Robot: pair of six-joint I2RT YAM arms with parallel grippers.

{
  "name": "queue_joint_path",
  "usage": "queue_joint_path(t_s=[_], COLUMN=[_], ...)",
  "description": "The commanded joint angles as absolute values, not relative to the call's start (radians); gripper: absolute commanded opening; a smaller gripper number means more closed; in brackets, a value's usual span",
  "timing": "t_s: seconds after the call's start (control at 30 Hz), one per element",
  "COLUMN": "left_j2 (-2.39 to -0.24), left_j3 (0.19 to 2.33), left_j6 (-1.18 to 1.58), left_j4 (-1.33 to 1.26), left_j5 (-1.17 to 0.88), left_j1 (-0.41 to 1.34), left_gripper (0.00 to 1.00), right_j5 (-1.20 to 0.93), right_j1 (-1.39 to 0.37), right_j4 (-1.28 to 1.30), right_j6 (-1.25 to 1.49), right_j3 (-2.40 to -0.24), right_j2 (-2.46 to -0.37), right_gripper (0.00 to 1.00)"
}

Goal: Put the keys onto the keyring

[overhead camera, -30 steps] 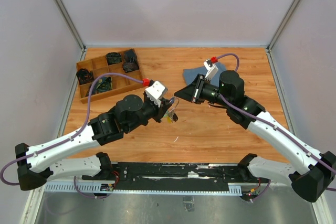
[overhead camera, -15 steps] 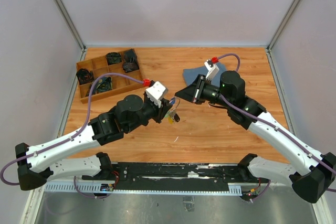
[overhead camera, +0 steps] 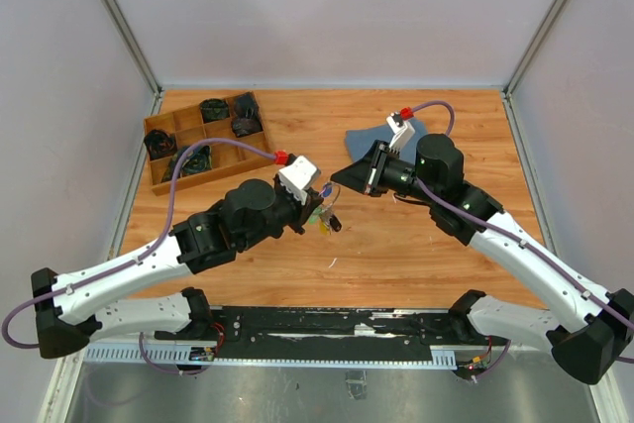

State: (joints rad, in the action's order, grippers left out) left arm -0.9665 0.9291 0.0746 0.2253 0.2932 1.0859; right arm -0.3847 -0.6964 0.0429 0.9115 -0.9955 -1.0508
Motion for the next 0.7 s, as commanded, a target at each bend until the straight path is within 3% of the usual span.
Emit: queue_joint_path(t_s=[0.0,0.07,0.17,0.33,0.67], left_j2=[-0.981,-0.985,-1.009,-1.086,-1.149], left_j3=[0.947,0.956,0.985,1.045,1.088], left_j6=[0.065,0.06,0.057,0.073,0.081], left_j4=[0.233,0.25,0.303,0.42,0.455], left_j5=[0.307,0.306,0.31,0.282,0.269], left_j1=[1.082,1.083,1.081,1.032,0.921], left_gripper=[0.01,0.01,0.01,0.01,0.0], right_j5=[-0.331,-0.244,-0.059,0.153,0.225], right_j1=[-0.716,-0.716,-0.716,-0.715,-0.714], right_j4=[0.029,0.102,0.241,0.339,0.377], right_j6=[0.849,0.751,0.592,0.453,0.382], right_j3=[-1.006,-1.022,-1.052,-1.058,-1.027], right_j2=[-1.014,-1.001,-0.972,-0.918,-0.894], right_gripper=[0.13,0.33,0.48,0.58,0.74])
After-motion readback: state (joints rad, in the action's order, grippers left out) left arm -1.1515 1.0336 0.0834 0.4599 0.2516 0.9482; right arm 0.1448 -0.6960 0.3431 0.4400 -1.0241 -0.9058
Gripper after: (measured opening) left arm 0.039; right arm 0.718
